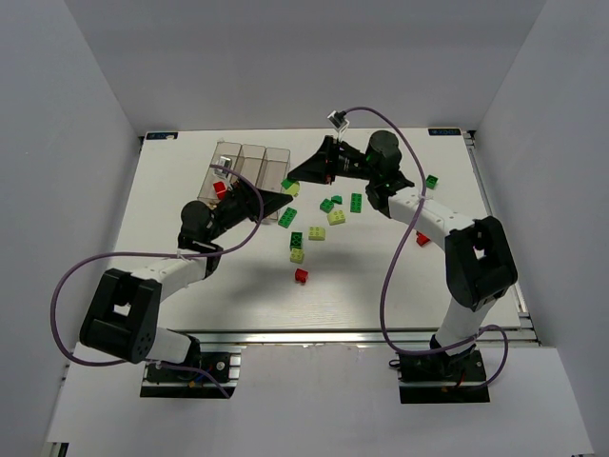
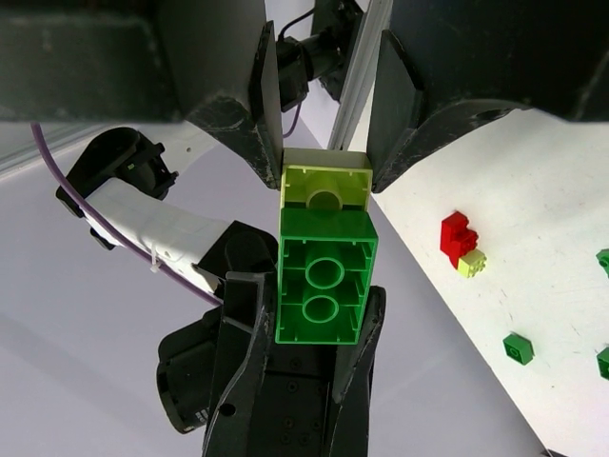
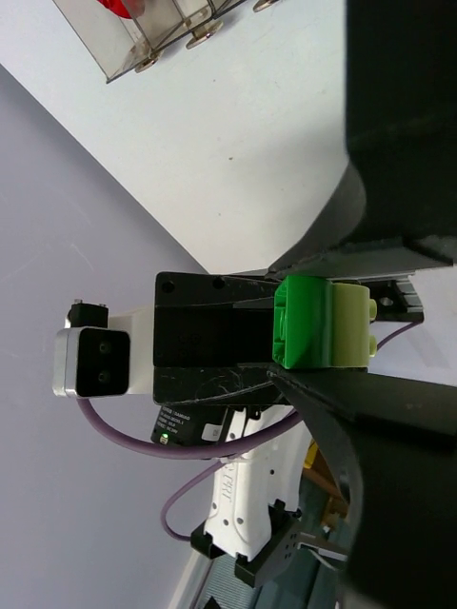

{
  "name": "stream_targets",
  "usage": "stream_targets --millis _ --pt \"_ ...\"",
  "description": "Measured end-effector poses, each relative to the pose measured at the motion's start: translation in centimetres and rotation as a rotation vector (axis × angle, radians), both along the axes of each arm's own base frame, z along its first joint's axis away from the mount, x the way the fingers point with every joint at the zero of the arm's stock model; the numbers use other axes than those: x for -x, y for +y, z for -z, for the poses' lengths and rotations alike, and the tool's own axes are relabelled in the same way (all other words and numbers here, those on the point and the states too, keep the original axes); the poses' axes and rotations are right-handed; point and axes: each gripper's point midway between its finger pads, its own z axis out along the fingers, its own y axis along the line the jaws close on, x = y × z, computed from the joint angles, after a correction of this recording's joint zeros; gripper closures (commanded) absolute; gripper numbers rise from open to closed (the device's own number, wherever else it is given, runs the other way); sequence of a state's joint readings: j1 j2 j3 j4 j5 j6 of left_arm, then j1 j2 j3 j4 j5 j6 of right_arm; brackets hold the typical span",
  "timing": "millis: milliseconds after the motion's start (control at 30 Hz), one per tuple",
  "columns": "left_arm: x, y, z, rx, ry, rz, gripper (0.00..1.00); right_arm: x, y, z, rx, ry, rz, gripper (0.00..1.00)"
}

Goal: Sort the legos into containers by color

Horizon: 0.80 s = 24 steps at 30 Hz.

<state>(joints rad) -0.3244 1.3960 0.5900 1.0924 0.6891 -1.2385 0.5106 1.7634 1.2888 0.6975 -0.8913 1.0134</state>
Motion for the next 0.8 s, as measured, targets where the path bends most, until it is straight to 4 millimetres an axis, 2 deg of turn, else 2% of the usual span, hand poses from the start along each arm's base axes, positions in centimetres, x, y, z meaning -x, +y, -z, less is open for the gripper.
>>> stream_targets --millis 200,300,533,800 --pt "0.0 -0.1 0.3 -0.003 0.006 0.004 0.88 0.0 0.0 0.2 0.004 0.011 -0.002 0.80" --pt "-0.1 -0.1 0.4 -0.004 0.009 0.003 0.90 -0.2 0.2 0.2 0.004 0.008 -0.009 0.86" --pt "-0.6 0.3 0.7 -0.006 0.015 -0.025 0.91 -1.2 1.1 0.1 0.007 0.003 -0.039 0.90" --pt "0.6 -0.2 3.3 -0.051 0.080 0.026 0.92 -3.1 1.7 0.1 -0.002 -0.001 0.008 0.90"
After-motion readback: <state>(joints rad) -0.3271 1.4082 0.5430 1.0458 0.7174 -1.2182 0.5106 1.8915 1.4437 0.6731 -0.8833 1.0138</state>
